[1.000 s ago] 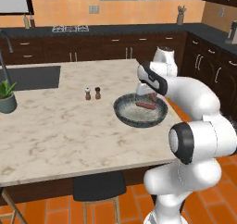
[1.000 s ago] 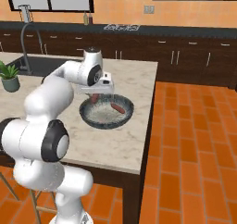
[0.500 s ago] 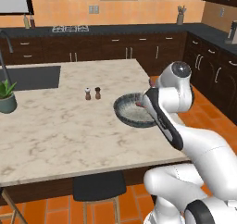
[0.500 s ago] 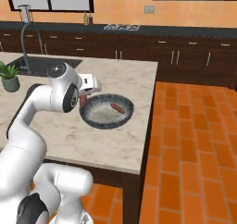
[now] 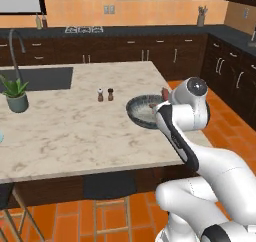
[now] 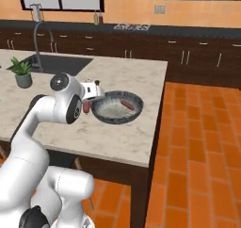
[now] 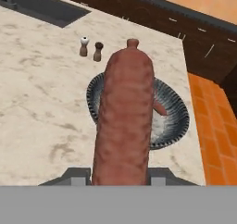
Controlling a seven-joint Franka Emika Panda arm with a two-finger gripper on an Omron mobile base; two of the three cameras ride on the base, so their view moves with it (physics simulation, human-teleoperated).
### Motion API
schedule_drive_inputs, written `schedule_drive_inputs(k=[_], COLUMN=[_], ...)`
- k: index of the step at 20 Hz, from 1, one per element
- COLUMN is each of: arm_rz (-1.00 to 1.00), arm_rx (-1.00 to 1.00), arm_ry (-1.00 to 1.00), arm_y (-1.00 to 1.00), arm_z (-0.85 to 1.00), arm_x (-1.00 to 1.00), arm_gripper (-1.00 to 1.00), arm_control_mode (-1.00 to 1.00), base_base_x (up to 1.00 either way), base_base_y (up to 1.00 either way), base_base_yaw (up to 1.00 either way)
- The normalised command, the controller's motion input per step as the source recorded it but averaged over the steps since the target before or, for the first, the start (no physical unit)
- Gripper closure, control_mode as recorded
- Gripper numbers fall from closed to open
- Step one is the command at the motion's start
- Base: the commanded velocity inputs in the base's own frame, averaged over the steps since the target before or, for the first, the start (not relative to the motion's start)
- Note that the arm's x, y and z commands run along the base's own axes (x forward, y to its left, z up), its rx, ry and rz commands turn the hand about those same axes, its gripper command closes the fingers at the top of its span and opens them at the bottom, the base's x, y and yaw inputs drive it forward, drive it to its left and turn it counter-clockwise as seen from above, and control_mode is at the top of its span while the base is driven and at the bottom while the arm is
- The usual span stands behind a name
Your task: Place one bun and one sausage from the bowl on each plate.
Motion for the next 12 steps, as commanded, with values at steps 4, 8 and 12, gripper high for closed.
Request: schedule_drive_inputs(k=[4, 8, 12], arm_rz=[0.00, 0.00, 0.00], arm_rx=[0.00, 0.00, 0.00], arm_ry=[0.00, 0.00, 0.00], arm_y=[0.00, 0.00, 0.00], arm_z=[0.00, 0.00, 0.00], arm_x=[0.00, 0.00, 0.00], arm_gripper=[1.00, 1.00, 1.00], arm_control_mode=[1.00, 1.00, 1.00], base_base_x=[-0.41, -0.01, 0.00], base_base_y=[0.84, 1.00, 1.00], base_base_yaw=[0.10, 0.00, -0.01])
